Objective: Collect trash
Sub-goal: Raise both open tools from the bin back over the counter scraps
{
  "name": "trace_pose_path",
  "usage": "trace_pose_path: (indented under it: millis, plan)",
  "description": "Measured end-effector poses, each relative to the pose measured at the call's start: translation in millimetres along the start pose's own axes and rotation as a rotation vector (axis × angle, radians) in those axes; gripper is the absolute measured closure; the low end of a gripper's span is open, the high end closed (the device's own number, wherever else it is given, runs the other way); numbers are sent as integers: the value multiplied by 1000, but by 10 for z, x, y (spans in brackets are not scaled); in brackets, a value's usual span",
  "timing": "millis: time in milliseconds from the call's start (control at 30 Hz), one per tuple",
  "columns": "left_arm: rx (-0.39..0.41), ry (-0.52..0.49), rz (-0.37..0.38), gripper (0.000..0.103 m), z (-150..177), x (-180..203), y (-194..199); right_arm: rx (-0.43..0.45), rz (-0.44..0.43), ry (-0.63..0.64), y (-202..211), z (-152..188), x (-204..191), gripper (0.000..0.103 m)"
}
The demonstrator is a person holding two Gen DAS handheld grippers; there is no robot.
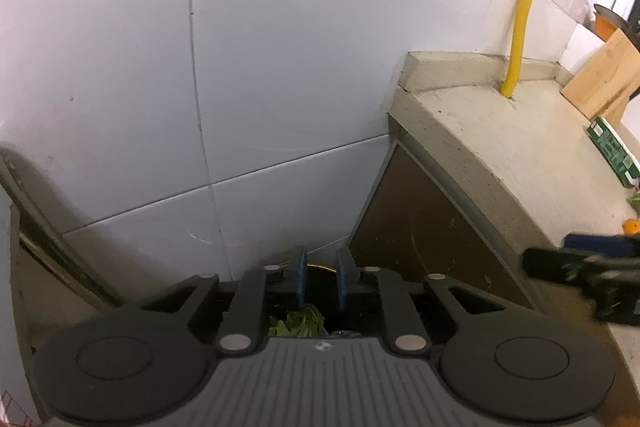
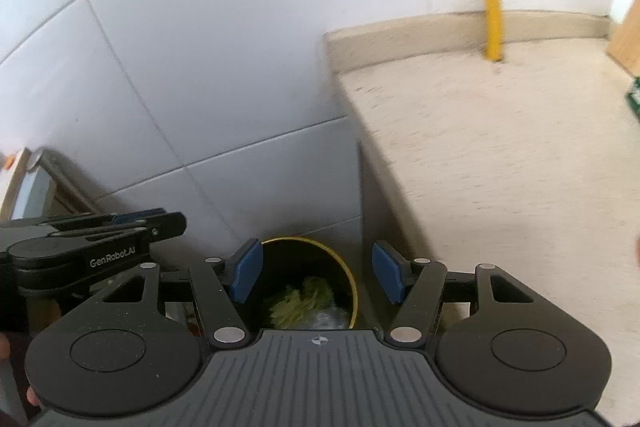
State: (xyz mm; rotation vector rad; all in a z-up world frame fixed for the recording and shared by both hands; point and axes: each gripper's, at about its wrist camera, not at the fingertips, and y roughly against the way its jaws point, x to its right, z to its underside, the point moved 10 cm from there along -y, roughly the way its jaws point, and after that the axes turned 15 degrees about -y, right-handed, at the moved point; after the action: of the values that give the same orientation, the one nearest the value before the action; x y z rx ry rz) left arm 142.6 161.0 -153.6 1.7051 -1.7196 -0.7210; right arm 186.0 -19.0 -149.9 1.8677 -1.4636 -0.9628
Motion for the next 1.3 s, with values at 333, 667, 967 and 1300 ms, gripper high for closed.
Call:
trace_pose_path:
  millis: [333,667,967,1300]
  plan:
    - [27,-65,72,88,-59,257,57,113,77,-45,449,-141,469,30]
    - [127,-205,227,76,-520,1156,255,230,181,-122,929,-336,1168,21]
    - [185,-395,383,66,-887,2292,296,308,318,-256,1345,-421,2089,19]
    - [143,-518,497,63,-934,3310,34,316,406,-366,1486,-405,2848,19]
